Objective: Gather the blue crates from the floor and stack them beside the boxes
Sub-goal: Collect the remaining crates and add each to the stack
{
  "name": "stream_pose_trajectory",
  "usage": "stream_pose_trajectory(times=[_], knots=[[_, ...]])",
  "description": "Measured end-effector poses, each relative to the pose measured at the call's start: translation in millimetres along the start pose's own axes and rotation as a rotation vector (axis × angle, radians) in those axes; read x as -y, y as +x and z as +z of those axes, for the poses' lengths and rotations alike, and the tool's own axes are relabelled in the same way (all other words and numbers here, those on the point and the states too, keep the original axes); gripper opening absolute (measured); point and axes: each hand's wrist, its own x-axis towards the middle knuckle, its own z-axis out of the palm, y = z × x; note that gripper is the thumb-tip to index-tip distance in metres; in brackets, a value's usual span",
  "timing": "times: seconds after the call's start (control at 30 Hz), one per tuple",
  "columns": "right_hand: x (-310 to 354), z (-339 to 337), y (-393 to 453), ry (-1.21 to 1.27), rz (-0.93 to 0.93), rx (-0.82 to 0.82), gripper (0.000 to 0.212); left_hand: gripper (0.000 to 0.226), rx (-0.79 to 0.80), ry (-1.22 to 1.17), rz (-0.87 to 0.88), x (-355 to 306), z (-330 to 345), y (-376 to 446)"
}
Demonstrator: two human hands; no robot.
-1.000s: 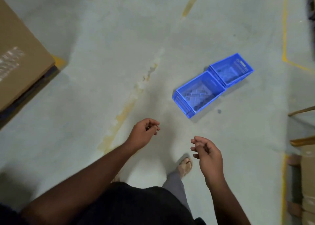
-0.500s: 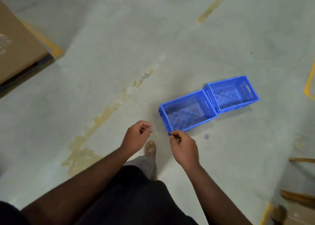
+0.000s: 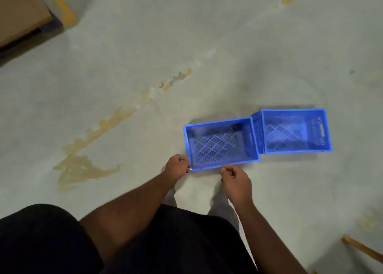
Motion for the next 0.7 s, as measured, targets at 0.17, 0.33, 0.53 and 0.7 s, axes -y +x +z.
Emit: stream_pose_trajectory(times=[0.17, 0.33, 0.53, 0.7], knots=[[-13.4, -25.4, 119.9, 0.081, 0.002, 0.151, 0.012, 0.011, -0.072, -0.177, -0.028, -39.1, 78.6, 49.6], [-54.4, -29.8, 254.3, -0.047, 0.013, 0.214, 0.012, 0.015, -0.261, -0.299, -0.148, -24.0, 156.8, 136.0], [-141.5, 15.0, 367.5, -0.217, 0.031, 0.219, 0.018, 0.035, -0.332, -0.099, -0.187, 23.2, 235.3, 254.0], [-194.5, 72.2, 434.4, -0.233, 0.108, 0.259, 0.017, 0.108, -0.536, 0.516, -0.076, 112.7, 252.4, 348.1]])
